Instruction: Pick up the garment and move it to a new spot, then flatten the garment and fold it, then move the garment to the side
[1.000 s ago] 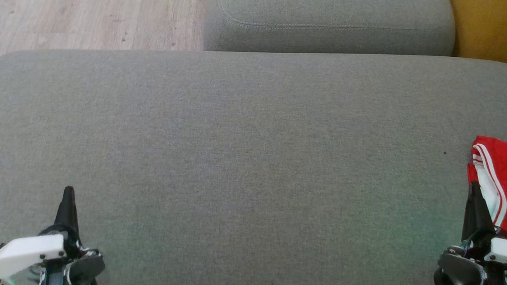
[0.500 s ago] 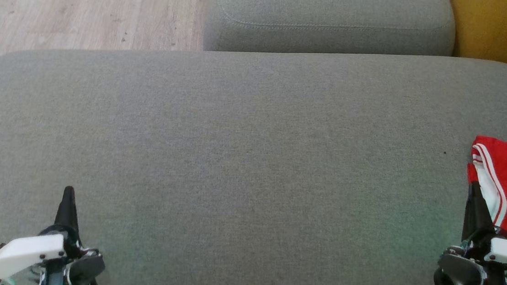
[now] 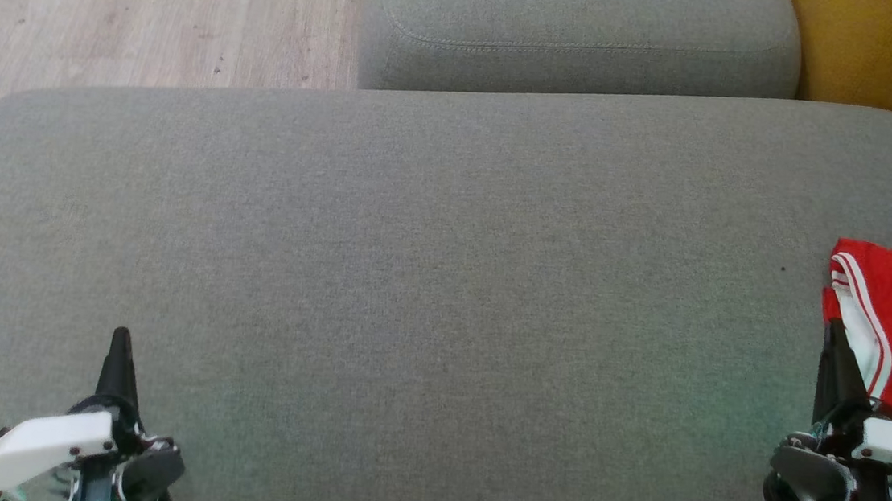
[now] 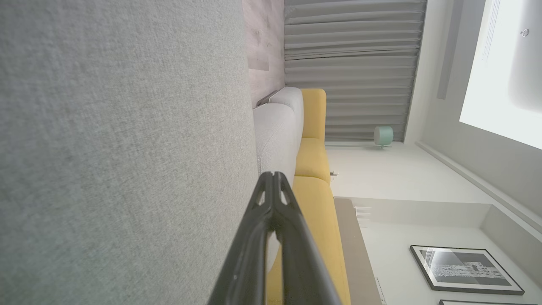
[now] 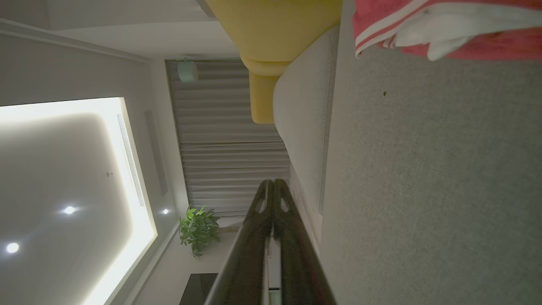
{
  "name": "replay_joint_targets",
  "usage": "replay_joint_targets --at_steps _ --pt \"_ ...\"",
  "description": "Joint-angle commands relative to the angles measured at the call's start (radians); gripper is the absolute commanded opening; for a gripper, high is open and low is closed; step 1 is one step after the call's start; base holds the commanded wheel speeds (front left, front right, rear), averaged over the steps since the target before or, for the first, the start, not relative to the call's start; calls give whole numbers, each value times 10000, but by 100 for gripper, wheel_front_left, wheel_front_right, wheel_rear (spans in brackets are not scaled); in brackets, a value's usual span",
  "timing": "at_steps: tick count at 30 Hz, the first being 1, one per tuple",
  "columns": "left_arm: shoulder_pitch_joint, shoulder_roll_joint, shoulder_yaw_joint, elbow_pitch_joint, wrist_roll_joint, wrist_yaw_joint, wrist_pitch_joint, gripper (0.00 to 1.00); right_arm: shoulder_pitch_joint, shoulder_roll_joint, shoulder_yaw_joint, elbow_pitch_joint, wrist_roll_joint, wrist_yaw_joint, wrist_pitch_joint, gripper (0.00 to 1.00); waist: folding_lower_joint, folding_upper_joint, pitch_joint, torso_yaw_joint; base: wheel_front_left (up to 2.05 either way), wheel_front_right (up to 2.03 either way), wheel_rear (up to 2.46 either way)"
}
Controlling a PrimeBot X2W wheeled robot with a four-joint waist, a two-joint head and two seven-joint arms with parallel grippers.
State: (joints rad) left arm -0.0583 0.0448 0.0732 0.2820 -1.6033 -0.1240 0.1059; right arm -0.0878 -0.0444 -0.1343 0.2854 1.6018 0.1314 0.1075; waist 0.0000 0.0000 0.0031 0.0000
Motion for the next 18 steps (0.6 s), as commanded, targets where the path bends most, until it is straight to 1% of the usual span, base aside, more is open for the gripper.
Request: replay_joint_targets --at_steps 1,18 --pt "-497 54 403 -368 -56 -67 70 0 -201 -58 207 -407 70 -7 56 0 0 0 0 0 0 0 0" --pt "-497 54 403 -368 -56 -67 70 0 -201 -58 207 -407 70 -7 56 0 0 0 0 0 0 0 0"
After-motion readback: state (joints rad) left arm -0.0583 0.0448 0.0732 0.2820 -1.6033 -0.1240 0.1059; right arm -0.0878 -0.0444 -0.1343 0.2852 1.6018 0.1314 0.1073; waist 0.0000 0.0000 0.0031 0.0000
